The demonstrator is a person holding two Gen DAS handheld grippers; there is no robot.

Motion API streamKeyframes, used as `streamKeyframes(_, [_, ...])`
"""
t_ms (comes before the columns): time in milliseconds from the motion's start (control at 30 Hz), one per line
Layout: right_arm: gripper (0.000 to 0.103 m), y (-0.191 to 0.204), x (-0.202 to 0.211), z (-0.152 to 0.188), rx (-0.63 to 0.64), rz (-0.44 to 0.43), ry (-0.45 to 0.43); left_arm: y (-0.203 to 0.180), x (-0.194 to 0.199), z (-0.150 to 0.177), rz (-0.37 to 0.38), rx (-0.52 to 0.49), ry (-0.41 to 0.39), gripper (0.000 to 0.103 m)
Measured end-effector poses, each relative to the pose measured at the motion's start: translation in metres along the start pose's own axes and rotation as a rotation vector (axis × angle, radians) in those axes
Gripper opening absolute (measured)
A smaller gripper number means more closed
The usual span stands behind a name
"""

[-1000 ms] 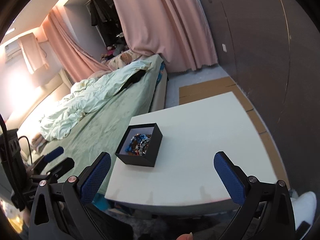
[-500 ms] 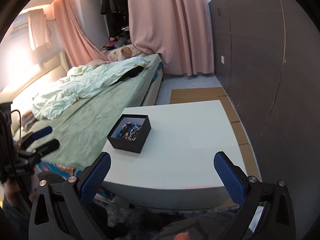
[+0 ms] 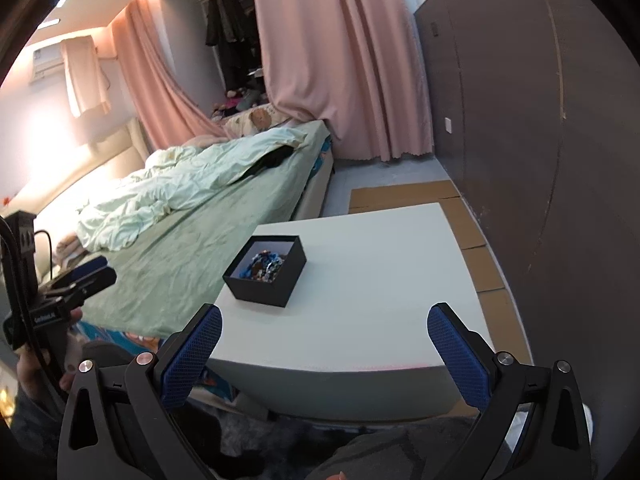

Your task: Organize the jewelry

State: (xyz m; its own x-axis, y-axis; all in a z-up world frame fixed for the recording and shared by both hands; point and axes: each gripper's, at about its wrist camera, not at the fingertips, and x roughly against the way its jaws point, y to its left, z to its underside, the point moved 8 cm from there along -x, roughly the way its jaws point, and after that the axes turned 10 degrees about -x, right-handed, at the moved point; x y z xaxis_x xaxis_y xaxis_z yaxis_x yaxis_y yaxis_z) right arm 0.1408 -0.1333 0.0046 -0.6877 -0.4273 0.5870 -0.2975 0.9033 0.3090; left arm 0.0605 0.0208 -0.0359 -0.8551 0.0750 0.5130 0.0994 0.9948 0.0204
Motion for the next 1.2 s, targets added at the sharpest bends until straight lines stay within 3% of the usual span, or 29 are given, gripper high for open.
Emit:
streamKeyframes(333, [0.103, 0.015, -0.001, 0.004, 0.079, 0.031, -0.010, -0.005, -0.001, 0.001, -0.007, -0.028, 0.009, 0.103])
streamKeyframes(733, [0.103, 0.002, -0.003, 0.001, -0.004, 0.010, 0.001, -0.004, 0.001, 0.002, -0.012, -0.018, 0.010, 0.103])
streamKeyframes(1200, [0.103, 0.002, -0.004, 0.002, 0.001, 0.025, 0.006, -0.002, 0.003, 0.000, -0.037, -0.023, 0.000, 0.103])
